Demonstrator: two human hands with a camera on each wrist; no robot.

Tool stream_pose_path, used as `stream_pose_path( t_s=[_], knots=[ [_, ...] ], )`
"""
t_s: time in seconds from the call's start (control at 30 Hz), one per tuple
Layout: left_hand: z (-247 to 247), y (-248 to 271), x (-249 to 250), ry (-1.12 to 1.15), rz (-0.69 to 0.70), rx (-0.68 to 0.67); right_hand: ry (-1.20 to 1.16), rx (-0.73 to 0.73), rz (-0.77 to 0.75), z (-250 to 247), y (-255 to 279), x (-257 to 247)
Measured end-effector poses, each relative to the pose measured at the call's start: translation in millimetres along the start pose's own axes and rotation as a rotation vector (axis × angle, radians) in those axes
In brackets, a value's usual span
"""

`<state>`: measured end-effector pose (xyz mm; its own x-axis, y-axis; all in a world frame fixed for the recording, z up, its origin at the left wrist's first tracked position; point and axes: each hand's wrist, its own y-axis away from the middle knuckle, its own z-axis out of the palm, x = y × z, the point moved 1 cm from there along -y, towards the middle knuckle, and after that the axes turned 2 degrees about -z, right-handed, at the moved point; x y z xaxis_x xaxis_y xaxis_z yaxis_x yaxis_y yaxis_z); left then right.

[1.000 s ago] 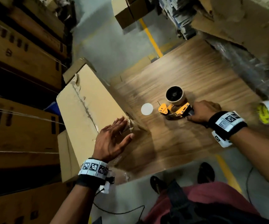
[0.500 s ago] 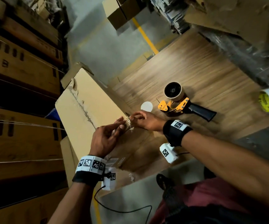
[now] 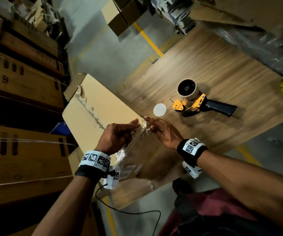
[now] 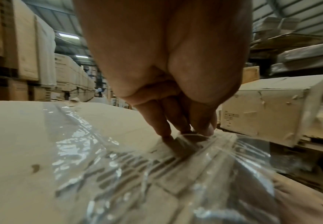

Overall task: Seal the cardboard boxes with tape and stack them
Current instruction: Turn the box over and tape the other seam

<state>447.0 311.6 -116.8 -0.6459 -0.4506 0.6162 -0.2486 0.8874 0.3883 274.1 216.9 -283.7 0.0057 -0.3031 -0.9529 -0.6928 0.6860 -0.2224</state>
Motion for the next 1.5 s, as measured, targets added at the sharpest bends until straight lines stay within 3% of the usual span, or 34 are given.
stream_pose_path(
  t_s=[0.2,0.3,0.43,0.57,0.7,0.8,0.97,1.17,1.23,1.37,1.5],
  knots=[
    [-13,-7,-4,-0.072,0.127,-0.089,0.178,0.241,0.045,22,17,-16],
    [-16,-9,-7,-0.164,0.188,-0.101,0.24,0.245,0.035,29,21,-16],
    [-16,-9,-9,-0.335,0.334,-0.05,0.298,0.27,0.135,44,26,-10],
    [-15,-9,-13,-0.376,0.392,-0.032,0.144,0.319,0.174,47,31,-12],
    [-13,-10,-15,-0.344,0.374,-0.026,-0.06,0.407,0.287,48,26,-27],
    [-10,-8,-15,-0.348,0.352,-0.003,0.113,0.387,0.249,55,26,-26],
    [-4,-2,-11,-0.387,0.341,0.033,0.184,0.26,0.159,51,37,-18],
    [-4,0,-6,-0.391,0.339,0.032,0.115,0.511,0.145,22,22,-64],
    [-5,-1,-7,-0.39,0.357,0.016,0.091,0.492,0.17,12,12,-71],
    [-7,-5,-12,-0.369,0.343,0.02,-0.189,0.366,0.157,-6,3,-55],
    [-7,-6,-14,-0.332,0.329,0.009,-0.193,0.297,0.174,-9,-5,-41]
  ],
)
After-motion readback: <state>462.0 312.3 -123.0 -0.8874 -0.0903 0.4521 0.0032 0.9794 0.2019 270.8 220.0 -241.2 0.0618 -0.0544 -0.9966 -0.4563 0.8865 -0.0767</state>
